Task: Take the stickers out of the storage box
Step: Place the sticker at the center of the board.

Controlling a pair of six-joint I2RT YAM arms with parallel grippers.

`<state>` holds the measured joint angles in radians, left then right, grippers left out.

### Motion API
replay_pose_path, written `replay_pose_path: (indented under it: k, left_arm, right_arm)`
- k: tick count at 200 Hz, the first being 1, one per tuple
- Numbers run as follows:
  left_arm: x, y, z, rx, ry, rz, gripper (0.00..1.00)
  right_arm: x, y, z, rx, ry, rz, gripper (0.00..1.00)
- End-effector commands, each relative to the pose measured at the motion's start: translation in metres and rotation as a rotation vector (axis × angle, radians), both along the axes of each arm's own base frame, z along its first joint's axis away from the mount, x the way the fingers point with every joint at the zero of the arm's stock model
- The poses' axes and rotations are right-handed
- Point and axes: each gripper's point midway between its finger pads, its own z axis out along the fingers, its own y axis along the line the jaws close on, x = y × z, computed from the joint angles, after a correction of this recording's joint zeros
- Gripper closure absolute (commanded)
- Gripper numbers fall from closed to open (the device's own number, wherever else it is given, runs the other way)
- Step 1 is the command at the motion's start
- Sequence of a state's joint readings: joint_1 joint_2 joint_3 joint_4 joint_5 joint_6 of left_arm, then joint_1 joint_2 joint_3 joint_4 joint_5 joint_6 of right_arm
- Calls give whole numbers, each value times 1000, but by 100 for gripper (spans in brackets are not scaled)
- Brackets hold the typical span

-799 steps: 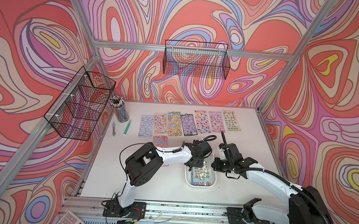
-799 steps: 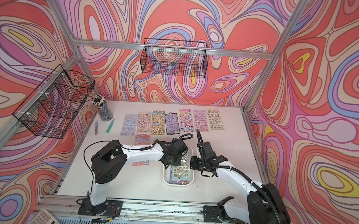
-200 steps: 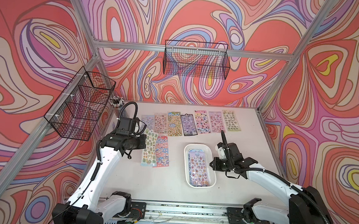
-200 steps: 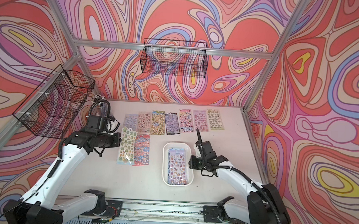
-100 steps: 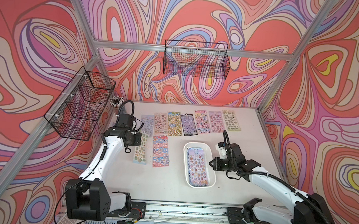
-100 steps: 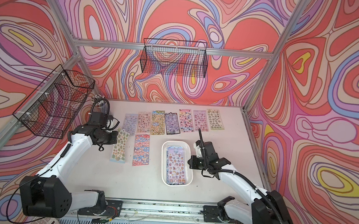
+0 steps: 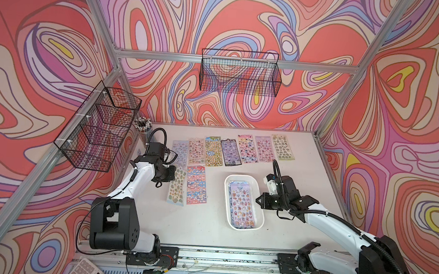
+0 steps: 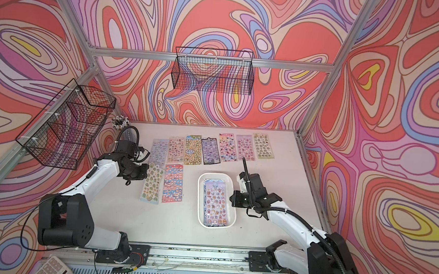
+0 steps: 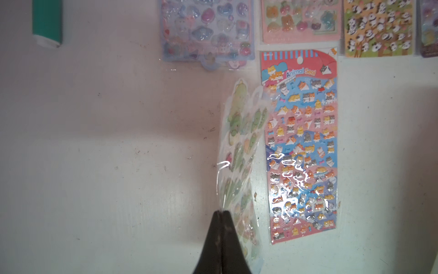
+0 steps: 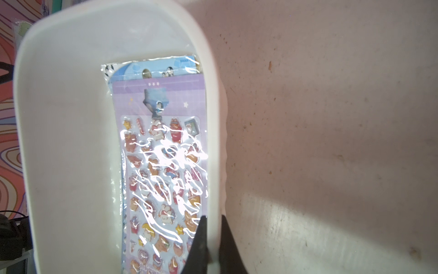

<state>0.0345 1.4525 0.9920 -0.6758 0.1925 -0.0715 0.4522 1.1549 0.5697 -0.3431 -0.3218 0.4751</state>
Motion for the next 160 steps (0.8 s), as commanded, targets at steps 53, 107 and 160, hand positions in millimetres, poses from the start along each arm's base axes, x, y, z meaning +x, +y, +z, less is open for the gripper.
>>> replay_pose_path:
  k: [53, 107, 160]
  left_arm:
    - [5, 9, -27, 39, 73, 3, 100]
    - [5, 24, -30, 109, 82, 33, 100]
    - [8, 39, -35, 117, 100, 92, 100]
  right_arm:
    - [6, 0, 4, 1, -34, -4, 100]
    - [6, 1, 3, 1, -30, -2, 100]
    - [6, 1, 2, -2, -27, -1, 100]
